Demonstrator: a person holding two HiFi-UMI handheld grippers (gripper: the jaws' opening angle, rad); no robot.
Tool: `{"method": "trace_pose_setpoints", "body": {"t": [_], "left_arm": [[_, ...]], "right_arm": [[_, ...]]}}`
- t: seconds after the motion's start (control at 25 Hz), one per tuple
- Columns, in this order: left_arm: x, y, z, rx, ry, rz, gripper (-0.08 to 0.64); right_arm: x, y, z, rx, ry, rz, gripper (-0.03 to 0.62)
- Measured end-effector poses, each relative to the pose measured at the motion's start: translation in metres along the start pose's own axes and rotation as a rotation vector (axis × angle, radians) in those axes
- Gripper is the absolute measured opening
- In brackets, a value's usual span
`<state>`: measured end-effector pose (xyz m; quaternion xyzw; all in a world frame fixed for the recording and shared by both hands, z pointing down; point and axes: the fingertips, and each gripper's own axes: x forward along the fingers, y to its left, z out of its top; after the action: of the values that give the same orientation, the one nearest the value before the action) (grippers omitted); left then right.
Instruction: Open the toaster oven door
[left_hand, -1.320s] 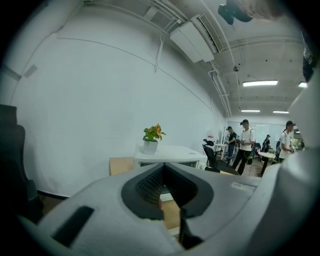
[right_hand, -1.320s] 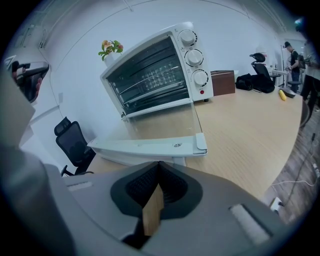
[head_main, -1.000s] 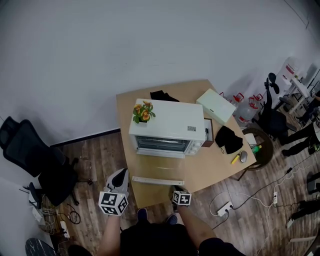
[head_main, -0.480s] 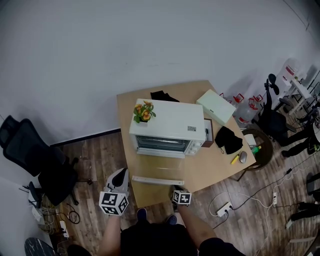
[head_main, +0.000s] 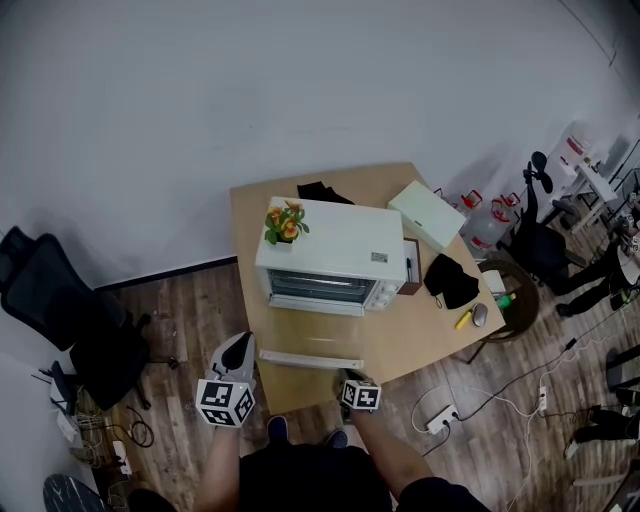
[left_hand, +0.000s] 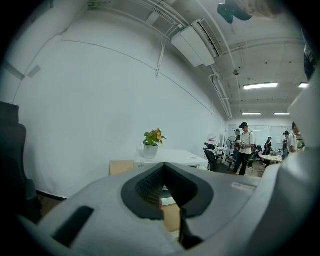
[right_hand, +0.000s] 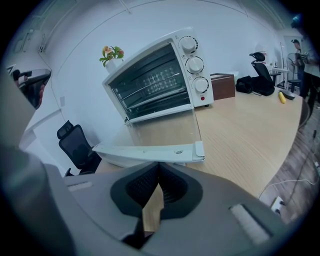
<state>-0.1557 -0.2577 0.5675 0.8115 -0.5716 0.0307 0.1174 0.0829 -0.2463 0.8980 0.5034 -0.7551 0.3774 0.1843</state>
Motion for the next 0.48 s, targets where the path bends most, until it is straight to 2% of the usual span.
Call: {"method": "trace_pose_setpoints", "body": {"t": [0.2, 0.48], "left_arm": [[0.0, -0.001, 0.002, -0.002, -0.006, -0.004, -0.002], [0.006, -0.003, -0.001, -0.006, 0.0, -0.018, -0.002]], "right_arm": [[-0.009, 0.006, -0.002, 0.007, -0.011, 0.017, 0.014], [-0.034, 0.016, 0.01, -0.044, -0.07, 0.021, 0.014]]}}
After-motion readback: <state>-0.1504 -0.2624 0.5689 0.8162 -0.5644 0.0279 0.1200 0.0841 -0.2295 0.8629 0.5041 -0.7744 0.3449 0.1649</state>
